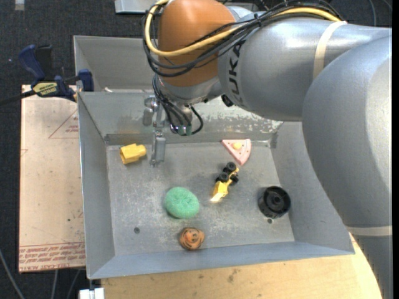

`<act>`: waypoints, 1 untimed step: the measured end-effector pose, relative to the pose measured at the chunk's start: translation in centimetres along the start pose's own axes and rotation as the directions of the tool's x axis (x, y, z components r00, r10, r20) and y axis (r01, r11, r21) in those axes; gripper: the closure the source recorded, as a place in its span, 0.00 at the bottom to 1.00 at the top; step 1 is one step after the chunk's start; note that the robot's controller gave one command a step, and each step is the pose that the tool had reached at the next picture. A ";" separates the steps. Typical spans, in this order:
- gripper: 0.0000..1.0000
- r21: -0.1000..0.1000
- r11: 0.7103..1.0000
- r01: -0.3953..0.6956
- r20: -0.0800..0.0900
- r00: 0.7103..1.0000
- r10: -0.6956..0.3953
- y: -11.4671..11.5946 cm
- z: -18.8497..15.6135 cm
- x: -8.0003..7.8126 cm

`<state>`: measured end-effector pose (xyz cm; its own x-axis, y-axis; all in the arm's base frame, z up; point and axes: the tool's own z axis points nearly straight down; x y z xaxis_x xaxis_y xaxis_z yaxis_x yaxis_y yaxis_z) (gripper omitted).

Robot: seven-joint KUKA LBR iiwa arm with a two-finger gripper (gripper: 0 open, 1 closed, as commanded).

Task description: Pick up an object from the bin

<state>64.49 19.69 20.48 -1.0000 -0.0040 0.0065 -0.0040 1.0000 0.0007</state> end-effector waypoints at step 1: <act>0.00 -0.001 1.000 -0.003 0.008 1.000 0.003 -0.1 -0.6 -0.2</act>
Offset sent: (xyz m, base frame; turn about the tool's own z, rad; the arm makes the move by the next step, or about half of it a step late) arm 0.0061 0.0100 -0.0957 -0.0681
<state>64.66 19.61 21.04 -1.0000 -0.0012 -0.0018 -0.0012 1.0000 0.0020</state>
